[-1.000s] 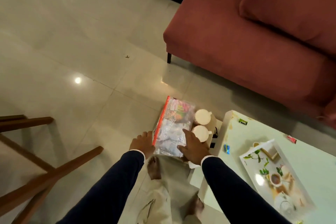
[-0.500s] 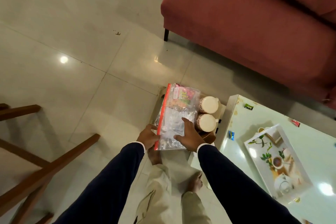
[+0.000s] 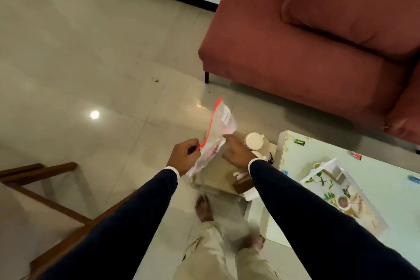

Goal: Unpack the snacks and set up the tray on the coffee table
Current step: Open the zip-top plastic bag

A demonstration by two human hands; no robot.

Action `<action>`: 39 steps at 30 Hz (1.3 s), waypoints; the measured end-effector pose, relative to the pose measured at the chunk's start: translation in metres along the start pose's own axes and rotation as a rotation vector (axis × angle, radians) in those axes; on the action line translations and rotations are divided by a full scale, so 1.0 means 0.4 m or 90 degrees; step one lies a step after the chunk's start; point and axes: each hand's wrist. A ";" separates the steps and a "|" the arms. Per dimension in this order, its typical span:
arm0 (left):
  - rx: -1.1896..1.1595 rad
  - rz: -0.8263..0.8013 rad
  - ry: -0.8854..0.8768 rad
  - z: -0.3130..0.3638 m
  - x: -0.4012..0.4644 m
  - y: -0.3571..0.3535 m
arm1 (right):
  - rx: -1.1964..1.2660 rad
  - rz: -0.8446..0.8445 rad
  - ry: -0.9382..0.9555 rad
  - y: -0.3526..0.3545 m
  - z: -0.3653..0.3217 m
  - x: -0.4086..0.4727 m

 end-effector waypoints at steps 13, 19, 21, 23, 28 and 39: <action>0.393 0.169 -0.530 0.498 -0.184 0.176 | -0.349 0.355 0.364 0.371 -0.217 -0.273; 0.153 0.297 -0.496 0.614 -0.303 0.117 | -0.159 0.387 0.367 0.528 -0.217 -0.473; 0.102 0.379 -0.437 0.631 -0.343 0.055 | -0.094 0.396 0.380 0.561 -0.191 -0.556; 0.072 0.464 -0.369 0.652 -0.383 -0.034 | -0.030 0.400 0.384 0.588 -0.148 -0.635; -0.184 0.133 -0.247 0.717 -0.505 -0.329 | 0.163 0.409 0.316 0.592 -0.009 -0.785; -0.261 -0.113 -0.128 0.758 -0.685 -0.683 | 0.500 0.344 0.223 0.535 0.198 -1.030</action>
Point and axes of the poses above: each hand's wrist, its own x-axis towards the middle knuckle, its own y-axis out of the back of the hand, z = x × y, and after that the axes turned 13 degrees about y, right-handed
